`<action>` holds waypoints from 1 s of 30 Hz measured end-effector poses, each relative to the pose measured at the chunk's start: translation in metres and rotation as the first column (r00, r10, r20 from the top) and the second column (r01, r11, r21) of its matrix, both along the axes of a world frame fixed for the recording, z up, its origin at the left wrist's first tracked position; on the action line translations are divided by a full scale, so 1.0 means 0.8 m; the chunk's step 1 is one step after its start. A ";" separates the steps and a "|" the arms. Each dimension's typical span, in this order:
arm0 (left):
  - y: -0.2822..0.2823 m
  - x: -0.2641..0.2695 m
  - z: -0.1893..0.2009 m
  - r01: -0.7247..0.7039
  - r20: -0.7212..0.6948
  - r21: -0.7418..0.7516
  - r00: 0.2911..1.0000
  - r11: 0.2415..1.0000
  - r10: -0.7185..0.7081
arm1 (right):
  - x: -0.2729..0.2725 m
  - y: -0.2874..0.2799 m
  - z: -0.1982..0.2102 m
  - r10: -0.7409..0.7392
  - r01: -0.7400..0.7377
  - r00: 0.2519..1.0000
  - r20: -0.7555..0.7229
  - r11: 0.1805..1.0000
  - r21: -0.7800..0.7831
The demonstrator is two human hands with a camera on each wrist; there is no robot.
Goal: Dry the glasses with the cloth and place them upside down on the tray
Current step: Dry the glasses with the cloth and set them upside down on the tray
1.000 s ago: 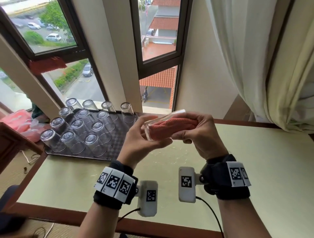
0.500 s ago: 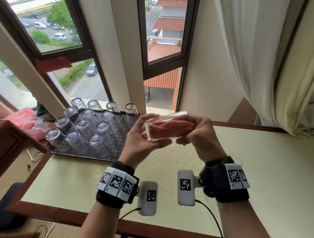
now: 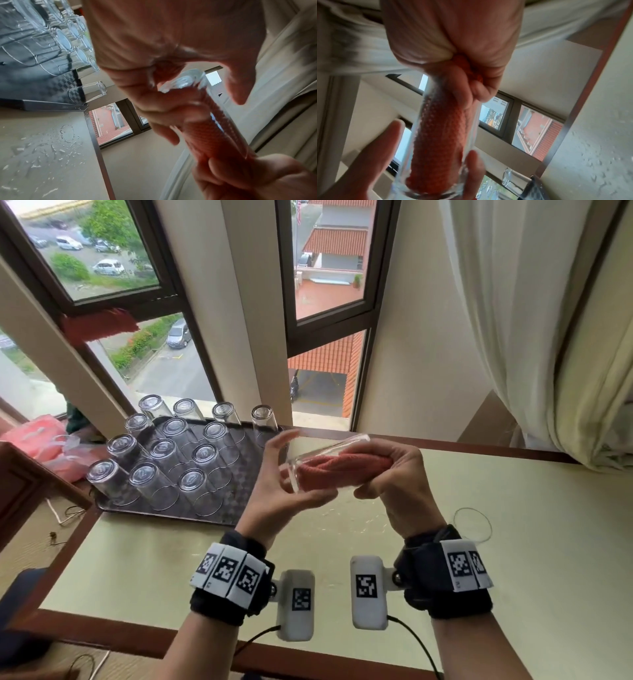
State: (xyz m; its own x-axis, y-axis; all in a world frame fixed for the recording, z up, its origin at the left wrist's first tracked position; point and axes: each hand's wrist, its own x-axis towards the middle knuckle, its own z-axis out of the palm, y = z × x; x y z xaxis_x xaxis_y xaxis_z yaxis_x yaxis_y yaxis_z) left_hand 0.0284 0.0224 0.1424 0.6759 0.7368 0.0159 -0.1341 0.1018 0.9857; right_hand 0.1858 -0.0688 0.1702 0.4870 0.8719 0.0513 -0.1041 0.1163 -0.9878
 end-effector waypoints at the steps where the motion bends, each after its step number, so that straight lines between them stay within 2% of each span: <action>1: -0.001 -0.002 0.001 0.039 -0.025 -0.093 0.999 0.995 -0.041 | -0.003 -0.001 0.000 -0.015 0.015 1.000 0.007 1.000 0.005; 2: -0.001 -0.003 0.002 0.067 -0.056 -0.155 0.996 0.986 -0.076 | -0.006 -0.001 0.001 -0.018 0.018 1.000 0.022 1.000 0.008; 4: -0.001 -0.004 -0.001 0.035 -0.092 -0.126 0.995 0.991 -0.047 | -0.011 0.000 0.000 0.001 -0.002 0.998 0.056 1.000 0.012; 7: -0.008 -0.008 -0.001 -0.054 -0.038 0.095 0.998 0.994 0.058 | -0.011 0.002 -0.001 0.094 -0.095 0.992 0.079 0.995 0.013; 10: -0.008 -0.009 -0.007 -0.118 0.002 0.328 0.992 0.937 0.124 | -0.004 0.002 -0.002 0.181 -0.181 0.983 -0.013 0.983 0.038; 11: -0.006 -0.009 -0.007 -0.134 -0.002 0.354 0.990 0.926 0.144 | -0.001 0.002 -0.002 0.179 -0.177 0.983 -0.034 0.983 0.053; 12: -0.003 -0.010 -0.006 -0.118 -0.006 0.310 0.992 0.943 0.126 | 0.001 0.003 -0.001 0.171 -0.167 0.983 -0.058 0.983 0.079; 14: -0.002 -0.014 0.003 0.006 -0.017 0.098 1.000 0.995 -0.004 | 0.002 0.004 -0.001 0.138 -0.121 0.983 -0.118 0.983 0.134; 15: -0.002 -0.017 0.007 0.071 -0.013 -0.011 0.997 0.997 -0.072 | 0.001 0.004 0.000 0.126 -0.104 0.982 -0.139 0.983 0.150; 17: 0.000 -0.019 0.006 0.070 -0.010 -0.097 0.997 0.993 -0.071 | -0.004 0.004 0.004 0.129 -0.111 0.985 -0.118 0.983 0.148; 19: 0.002 -0.018 0.009 -0.024 0.000 -0.057 1.000 0.998 0.024 | -0.011 0.007 0.007 0.154 -0.153 0.988 0.001 0.983 0.098; 21: 0.005 -0.020 0.008 -0.079 0.025 0.070 0.997 0.994 0.078 | -0.014 0.011 0.008 0.215 -0.218 0.974 0.069 0.975 0.036; 24: 0.009 -0.023 0.007 -0.065 -0.045 0.240 0.996 0.969 0.078 | -0.015 0.014 0.009 0.231 -0.231 0.966 0.113 0.973 -0.012; 26: 0.011 -0.023 0.010 -0.011 -0.069 0.166 0.997 0.986 0.023 | -0.015 0.015 0.009 0.171 -0.174 0.975 0.139 0.985 0.006; 28: 0.013 -0.023 0.016 0.055 -0.045 -0.015 0.997 0.998 -0.055 | -0.018 0.014 0.010 0.115 -0.120 0.989 0.092 0.992 0.044; 30: 0.017 -0.021 0.020 0.049 -0.077 -0.083 0.995 0.995 -0.055 | -0.018 0.012 0.009 0.092 -0.096 0.993 0.073 0.993 0.064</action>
State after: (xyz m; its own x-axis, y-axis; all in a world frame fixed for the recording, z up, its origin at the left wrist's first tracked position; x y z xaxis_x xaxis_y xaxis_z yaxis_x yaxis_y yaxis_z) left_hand 0.0119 0.0358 0.1584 0.7102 0.6972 -0.0974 -0.0482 0.1862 0.9813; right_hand 0.1715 -0.0594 0.1775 0.3963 0.9070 0.1427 -0.0482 0.1757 -0.9833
